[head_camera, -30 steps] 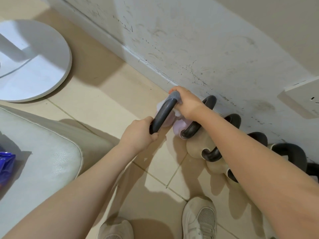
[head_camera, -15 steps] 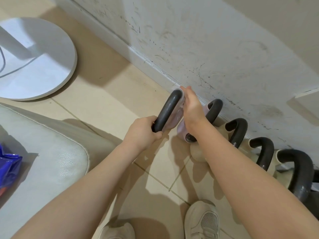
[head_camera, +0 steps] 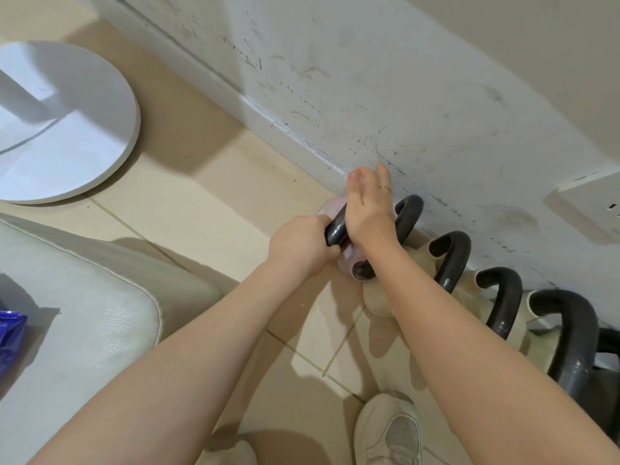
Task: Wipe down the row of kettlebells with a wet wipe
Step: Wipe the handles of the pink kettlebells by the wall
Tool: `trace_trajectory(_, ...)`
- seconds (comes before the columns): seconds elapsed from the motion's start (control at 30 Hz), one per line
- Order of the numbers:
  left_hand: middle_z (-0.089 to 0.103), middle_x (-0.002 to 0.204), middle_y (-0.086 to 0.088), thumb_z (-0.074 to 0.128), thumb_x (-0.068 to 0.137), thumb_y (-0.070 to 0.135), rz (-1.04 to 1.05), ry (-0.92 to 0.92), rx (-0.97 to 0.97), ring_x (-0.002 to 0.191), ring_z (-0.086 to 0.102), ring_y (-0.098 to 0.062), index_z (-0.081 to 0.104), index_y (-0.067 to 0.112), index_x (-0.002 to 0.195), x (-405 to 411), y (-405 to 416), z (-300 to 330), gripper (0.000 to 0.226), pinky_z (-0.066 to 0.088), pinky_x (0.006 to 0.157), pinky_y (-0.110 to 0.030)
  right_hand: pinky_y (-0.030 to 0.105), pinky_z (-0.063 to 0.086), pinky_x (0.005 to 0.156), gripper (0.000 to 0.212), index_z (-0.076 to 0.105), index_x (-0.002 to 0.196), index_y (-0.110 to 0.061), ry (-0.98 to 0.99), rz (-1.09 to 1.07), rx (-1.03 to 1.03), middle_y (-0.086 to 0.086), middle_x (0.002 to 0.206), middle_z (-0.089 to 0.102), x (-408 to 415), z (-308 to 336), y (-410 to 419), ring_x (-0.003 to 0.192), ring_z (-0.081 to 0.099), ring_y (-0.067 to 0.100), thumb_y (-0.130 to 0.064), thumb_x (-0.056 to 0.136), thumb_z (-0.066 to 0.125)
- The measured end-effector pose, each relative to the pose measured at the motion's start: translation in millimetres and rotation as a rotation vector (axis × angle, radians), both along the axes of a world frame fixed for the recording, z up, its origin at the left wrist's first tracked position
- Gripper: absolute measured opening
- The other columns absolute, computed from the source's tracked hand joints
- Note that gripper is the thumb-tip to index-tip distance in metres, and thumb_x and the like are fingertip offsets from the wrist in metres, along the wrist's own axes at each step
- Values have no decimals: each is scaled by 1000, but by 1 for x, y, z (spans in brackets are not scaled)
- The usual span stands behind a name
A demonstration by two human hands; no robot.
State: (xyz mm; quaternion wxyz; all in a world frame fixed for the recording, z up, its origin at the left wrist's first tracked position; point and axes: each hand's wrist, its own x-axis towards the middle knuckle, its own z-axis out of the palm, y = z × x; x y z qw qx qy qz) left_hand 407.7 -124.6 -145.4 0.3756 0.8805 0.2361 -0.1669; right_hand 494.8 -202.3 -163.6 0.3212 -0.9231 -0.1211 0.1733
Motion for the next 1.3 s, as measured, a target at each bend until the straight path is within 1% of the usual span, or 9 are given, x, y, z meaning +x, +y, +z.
trace_trajectory(0.2, 63, 87, -11, 51, 85, 25, 5, -8, 47, 80, 56, -32, 59, 11, 101, 21, -4, 6, 23, 39, 63, -30, 40, 8, 117, 43, 59, 113, -18, -135, 401, -263, -2, 158, 14, 3, 10, -14, 145, -6, 17, -41, 99, 25)
trace_trajectory(0.33, 66, 92, -9, 59, 82, 31, 28, -9, 34, 90, 60, -32, 61, 16, 99, 22, 0, 1, 22, 39, 64, -29, 32, 5, 117, 41, 48, 129, -19, -129, 368, -306, 3, 157, 14, 28, 14, -18, 145, -1, 16, -37, 100, 26)
trace_trajectory(0.43, 59, 78, -7, 58, 81, 31, 30, -21, 13, 76, 54, -30, 57, 16, 86, 19, 1, -1, 16, 37, 61, -29, 37, 7, 118, 48, 26, 144, -15, -46, 348, -275, 8, 158, -4, 9, 8, -17, 145, -7, 21, -34, 100, 26)
trace_trajectory(0.63, 52, 66, -5, 58, 79, 24, 16, -22, 0, 66, 47, -29, 37, 22, 58, 14, 0, -2, 29, 33, 54, -31, 40, 8, 117, 56, 9, 148, -9, 86, -59, -23, 13, 158, -4, -7, 6, -3, 145, 3, 23, -30, 100, 28)
trace_trajectory(0.7, 48, 62, -3, 60, 80, 26, 11, -30, -10, 65, 46, -28, 36, 23, 58, 10, 1, -4, 32, 31, 51, -31, 43, 21, 114, 56, 31, 142, -14, 237, -264, 135, 13, 152, 22, -11, -1, 4, 140, 21, 28, -41, 93, 34)
trace_trajectory(0.77, 48, 62, -2, 61, 81, 31, -2, -50, -17, 66, 46, -27, 41, 23, 63, 5, 2, -7, 28, 31, 52, -31, 44, 40, 104, 50, 55, 109, -24, 524, -567, 414, 10, 128, 50, -19, 1, 7, 122, 48, 27, -57, 74, 42)
trace_trajectory(0.87, 48, 65, -5, 62, 82, 34, -33, -87, -6, 66, 44, -28, 44, 22, 69, -5, 2, -11, 25, 31, 55, -32, 38, 46, 95, 39, 61, 94, -16, 860, -823, 736, 9, 102, 64, -13, 8, 4, 102, 60, 25, -53, 88, 48)
trace_trajectory(0.97, 54, 68, -9, 62, 81, 31, -46, -118, -11, 69, 48, -31, 47, 19, 71, -17, 1, -15, 22, 38, 58, -34, 42, 37, 104, 47, 56, 123, -9, 928, -890, 791, 12, 122, 60, 1, 17, -2, 118, 52, 30, -42, 96, 38)
trace_trajectory(1.3, 67, 75, -10, 60, 74, 36, 6, -144, -56, 71, 57, -30, 64, 14, 85, -25, 5, -21, 25, 49, 64, -39, 40, 35, 105, 60, 44, 132, -6, 1257, -852, 975, 16, 113, 60, 14, 33, -5, 107, 54, 26, -49, 96, 23)
